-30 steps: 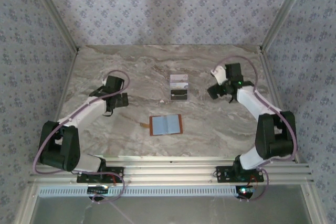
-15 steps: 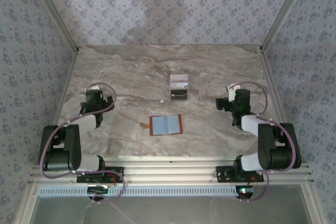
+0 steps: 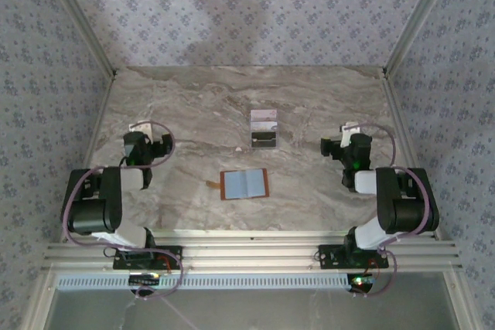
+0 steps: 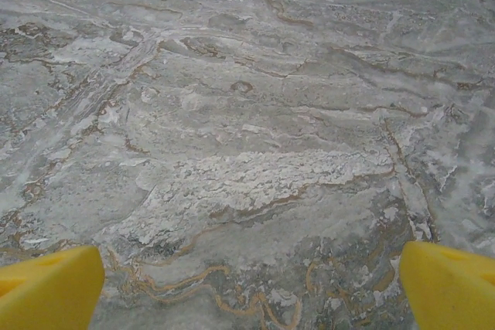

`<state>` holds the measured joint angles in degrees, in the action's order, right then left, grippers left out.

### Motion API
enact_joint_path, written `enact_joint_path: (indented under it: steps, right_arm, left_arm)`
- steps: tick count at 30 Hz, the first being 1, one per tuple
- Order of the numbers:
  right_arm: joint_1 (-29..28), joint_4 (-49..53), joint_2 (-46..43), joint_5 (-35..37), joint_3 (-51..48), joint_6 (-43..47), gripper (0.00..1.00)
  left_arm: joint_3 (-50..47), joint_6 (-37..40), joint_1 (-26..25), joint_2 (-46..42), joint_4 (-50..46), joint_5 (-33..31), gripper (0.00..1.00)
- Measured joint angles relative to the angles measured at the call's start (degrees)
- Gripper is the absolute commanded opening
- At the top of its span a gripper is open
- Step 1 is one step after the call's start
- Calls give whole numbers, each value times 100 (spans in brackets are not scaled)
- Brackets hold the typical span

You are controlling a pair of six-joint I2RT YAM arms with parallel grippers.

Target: Take the credit cards out of the card holder

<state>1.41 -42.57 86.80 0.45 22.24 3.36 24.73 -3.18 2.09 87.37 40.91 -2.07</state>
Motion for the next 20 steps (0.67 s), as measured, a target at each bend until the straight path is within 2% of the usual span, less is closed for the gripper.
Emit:
enact_joint_path:
  steps: [7,20]
  right_arm:
    - [0,-184,11,109,0,-101,100]
    - [0,-225,11,114,0,-105,100]
  left_arm:
    - [-83,125,-173,52,291,-55,100]
    - [-83,125,-173,52,310,-52,100]
